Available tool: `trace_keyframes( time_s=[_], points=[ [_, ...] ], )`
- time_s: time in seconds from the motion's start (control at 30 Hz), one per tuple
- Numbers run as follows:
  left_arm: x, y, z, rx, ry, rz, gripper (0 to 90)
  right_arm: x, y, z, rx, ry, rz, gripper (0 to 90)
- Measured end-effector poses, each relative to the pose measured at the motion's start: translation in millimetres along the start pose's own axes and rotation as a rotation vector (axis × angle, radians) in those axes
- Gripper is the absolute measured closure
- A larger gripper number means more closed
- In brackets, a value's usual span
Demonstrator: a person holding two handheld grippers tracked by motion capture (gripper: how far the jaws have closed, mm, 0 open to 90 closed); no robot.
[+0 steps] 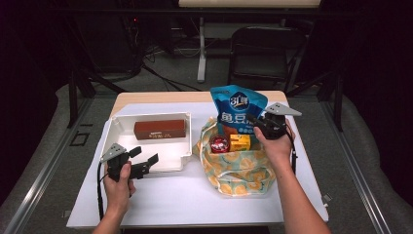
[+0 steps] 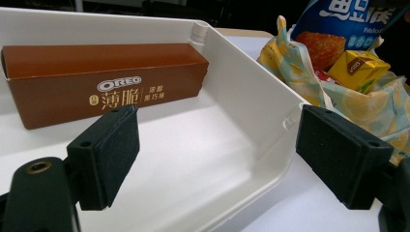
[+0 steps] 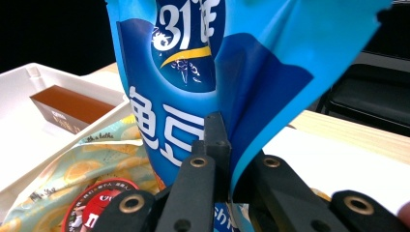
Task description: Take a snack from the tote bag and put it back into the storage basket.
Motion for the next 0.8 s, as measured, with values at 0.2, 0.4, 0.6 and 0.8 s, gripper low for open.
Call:
trace_keyframes(
  time_s=[0.2,0.4,0.6,0.8],
  points=[
    [-0.7,1.8,-1.3,0.003,0.001,0.0,15.9,6.4,4.4,-8.7,0.007,-0.012,0.013,90.0],
    [-2.5,-0.2,-2.4,-0.002,-0.003,0.001,15.9,12.0,3.8,-18.5,-0.011,-0.034,0.022,90.0],
    [-2.4,-2.1,-4.7,-0.008,-0.007,0.014,15.9,14.2,9.3,-29.7,-0.012,-0.053,0.026,90.0],
    [-1.1,-3.9,-8.2,-0.009,-0.028,0.026,15.8,16.3,18.0,-40.4,-0.02,-0.079,0.008,90.0]
  ],
)
Point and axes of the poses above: each handheld gripper's, and its own axes: x roughly backward along the jaws, z roughly out of its underside, y roughly to its left, the point moved 2 cm from there along -x, roughly forward along the jaws
